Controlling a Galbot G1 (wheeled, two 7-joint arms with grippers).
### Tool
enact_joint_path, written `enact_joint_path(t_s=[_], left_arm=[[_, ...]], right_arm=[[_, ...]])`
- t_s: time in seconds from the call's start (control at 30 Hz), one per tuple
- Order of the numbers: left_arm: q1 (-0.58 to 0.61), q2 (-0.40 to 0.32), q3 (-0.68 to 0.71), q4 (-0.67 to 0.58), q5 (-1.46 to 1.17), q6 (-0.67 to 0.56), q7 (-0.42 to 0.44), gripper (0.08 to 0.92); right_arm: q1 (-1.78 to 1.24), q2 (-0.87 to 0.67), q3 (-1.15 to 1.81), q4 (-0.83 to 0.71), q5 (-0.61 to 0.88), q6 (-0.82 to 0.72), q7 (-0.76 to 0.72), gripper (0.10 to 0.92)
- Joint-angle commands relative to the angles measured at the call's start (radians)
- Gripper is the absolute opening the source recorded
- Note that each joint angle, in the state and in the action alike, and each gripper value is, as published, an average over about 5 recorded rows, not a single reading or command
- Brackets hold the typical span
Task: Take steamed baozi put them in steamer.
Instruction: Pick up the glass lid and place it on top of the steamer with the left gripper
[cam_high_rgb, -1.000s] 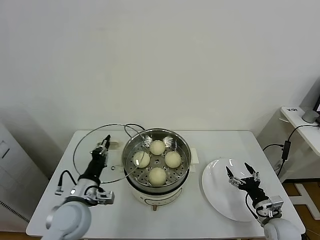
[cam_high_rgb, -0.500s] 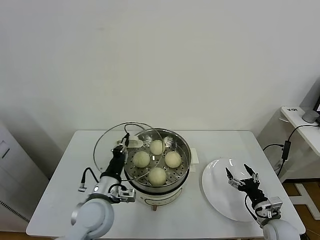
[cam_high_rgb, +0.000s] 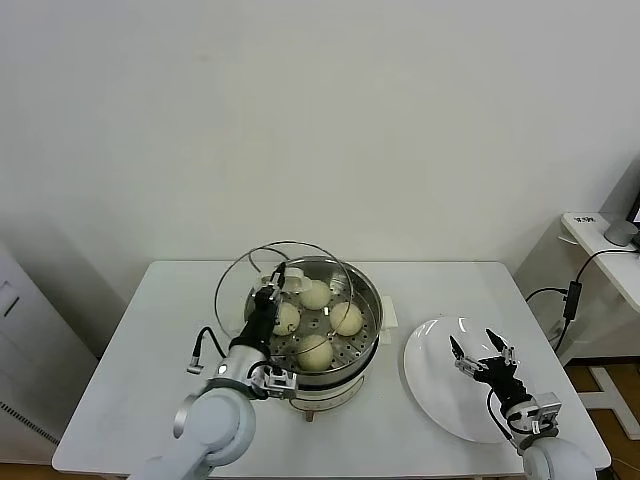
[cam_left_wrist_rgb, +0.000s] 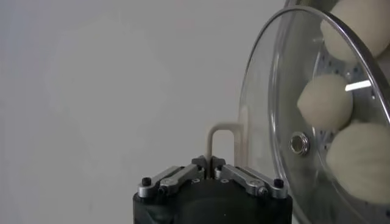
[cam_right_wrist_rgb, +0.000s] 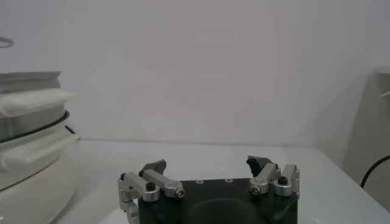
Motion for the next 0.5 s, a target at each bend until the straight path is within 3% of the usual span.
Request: enact_joint_path(t_s=[0.03, 0.5], left_arm=[[-0.040, -0.028, 0.054, 0.028, 0.009, 0.006, 0.003, 0.105], [-0.041, -0.057, 0.087, 0.050, 0.027, 0.000, 0.006, 0.105]], right_arm=[[0.003, 0.000, 0.000, -0.004, -0.001, -0.001, 0.000, 0.823], [0.006, 0.007, 0.000, -0.018, -0.001, 0.001, -0.001, 0.823]])
